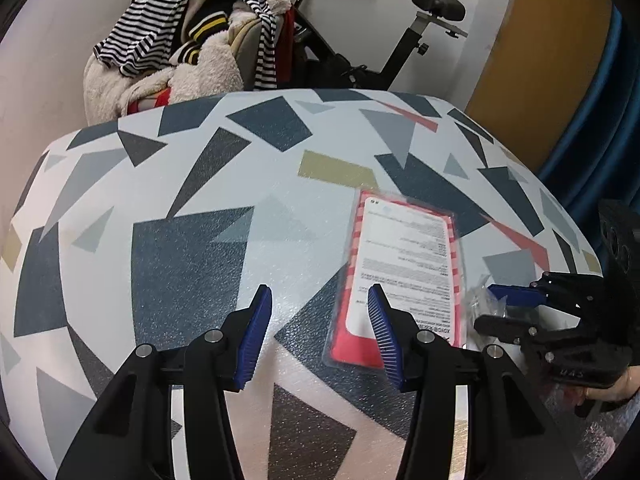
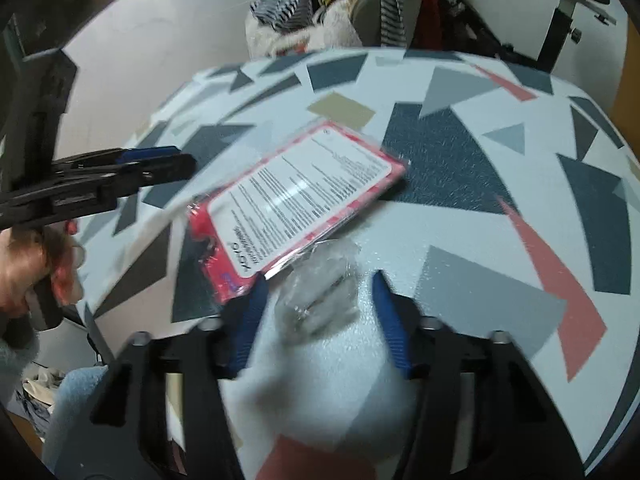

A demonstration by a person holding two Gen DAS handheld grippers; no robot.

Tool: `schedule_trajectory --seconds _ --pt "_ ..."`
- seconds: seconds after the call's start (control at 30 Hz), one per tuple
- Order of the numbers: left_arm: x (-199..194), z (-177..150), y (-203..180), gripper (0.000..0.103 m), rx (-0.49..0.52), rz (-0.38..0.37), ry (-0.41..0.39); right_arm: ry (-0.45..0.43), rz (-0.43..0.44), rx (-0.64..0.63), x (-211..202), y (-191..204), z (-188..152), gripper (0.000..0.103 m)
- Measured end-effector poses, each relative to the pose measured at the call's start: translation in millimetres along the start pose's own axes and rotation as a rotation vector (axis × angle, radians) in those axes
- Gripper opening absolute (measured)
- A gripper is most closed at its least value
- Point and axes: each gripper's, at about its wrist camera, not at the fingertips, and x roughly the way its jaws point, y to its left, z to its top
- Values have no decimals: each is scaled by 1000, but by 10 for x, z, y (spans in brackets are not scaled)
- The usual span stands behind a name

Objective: Collect trash
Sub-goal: 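Grasp the pink card with the left tool while the right tool grasps the clear plastic wrapper, then carry the pink card and clear wrapper over the brown bin and open both tools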

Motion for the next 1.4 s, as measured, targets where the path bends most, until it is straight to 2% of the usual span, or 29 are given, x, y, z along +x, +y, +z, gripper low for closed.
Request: schedule_trajectory --seconds 0.2,0.37,0.47,0.6,0.87,0.97,1.0,1.03,1.1,1.23,1.4 --pt "211 46 -23 49 -2 -37 31 -39 -31 -1 -123 -71 -82 33" --pt "424 129 6 49 -78 -91 50 -60 -39 37 -240 -236 -145 32" --pt "555 182 32 49 -132 -158 65 -70 -44 52 -300 -329 -172 32" --pt "633 199 48 34 -172 -190 66 -84 -68 58 -375 -399 -208 32" --pt "640 187 3 33 -152 -176 54 -96 -59 68 -412 -456 -244 32" --pt "625 183 -4 18 -148 -176 65 -96 -60 72 -435 -438 -258 32" --pt "581 179 -11 9 -154 -155 61 -96 -62 72 -457 -425 -266 32" --pt "552 176 -27 6 -151 -148 62 -97 -64 70 -482 -416 -274 32" --pt "427 146 -100 5 -128 -141 48 -99 -69 62 -520 -394 -283 32" --pt "-40 42 -282 4 -76 -165 -35 -119 -79 48 -639 -344 -311 32" --pt "-592 -174 -492 4 2 -143 -103 -149 -75 48 -838 -257 -395 32"
